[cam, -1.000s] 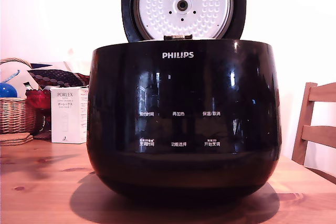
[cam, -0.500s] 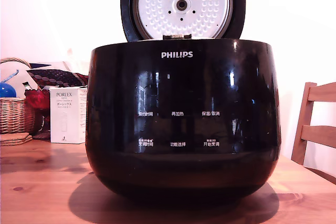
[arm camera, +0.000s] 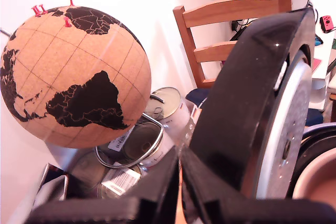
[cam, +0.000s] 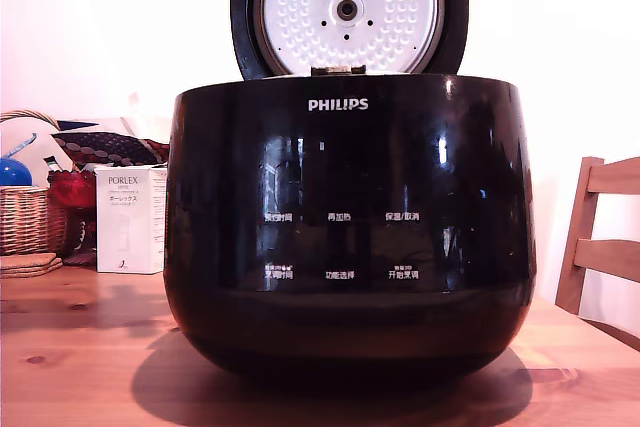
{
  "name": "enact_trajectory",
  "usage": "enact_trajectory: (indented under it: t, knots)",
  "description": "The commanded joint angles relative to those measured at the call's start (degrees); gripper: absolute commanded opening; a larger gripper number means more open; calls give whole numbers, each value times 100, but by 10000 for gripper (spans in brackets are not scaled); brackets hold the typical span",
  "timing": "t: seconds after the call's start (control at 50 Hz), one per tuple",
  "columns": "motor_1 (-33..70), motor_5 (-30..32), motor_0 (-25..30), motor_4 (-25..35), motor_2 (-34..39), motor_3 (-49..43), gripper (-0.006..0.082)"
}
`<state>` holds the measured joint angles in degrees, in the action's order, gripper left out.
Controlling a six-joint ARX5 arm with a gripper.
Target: Close the rice cooker by pressing the lid down with medium force
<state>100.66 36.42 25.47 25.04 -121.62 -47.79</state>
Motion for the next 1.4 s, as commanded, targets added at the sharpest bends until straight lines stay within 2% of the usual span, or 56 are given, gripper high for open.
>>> enact_trajectory:
  t: [0.0,0.94,1.38]
  knots:
    - [173,31,68,2,-28,63,-22]
    - [542,138,133,-166,-28,236,-22]
    - [461,131,133,-31,-28,-240,-22]
